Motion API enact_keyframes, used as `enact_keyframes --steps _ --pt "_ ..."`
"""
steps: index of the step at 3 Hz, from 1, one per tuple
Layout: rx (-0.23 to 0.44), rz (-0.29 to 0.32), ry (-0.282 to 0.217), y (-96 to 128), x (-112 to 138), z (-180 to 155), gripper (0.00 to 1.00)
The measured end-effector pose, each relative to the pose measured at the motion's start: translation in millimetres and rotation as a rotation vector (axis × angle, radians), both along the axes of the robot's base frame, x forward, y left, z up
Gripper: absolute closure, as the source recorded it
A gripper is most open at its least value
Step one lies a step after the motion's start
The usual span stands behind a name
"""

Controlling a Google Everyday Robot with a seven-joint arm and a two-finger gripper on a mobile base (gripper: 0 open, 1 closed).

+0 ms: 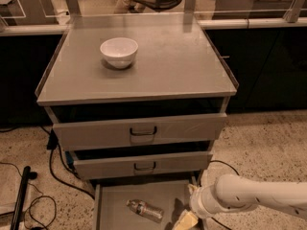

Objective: Pick water bottle from bottom drawer and place on counter

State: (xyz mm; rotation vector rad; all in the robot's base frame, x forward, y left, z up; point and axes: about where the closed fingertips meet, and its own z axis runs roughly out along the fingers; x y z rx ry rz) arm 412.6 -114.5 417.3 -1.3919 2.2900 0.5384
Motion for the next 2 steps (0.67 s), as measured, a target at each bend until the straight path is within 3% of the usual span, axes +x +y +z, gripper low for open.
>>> enact_keyframes --steps 1,2 --pt "0.014 -0.017 0.011 1.6 0.1 -35.4 0.0" --pt "0.051 0.015 0.009 4.9 -1.1 -63.9 0.0"
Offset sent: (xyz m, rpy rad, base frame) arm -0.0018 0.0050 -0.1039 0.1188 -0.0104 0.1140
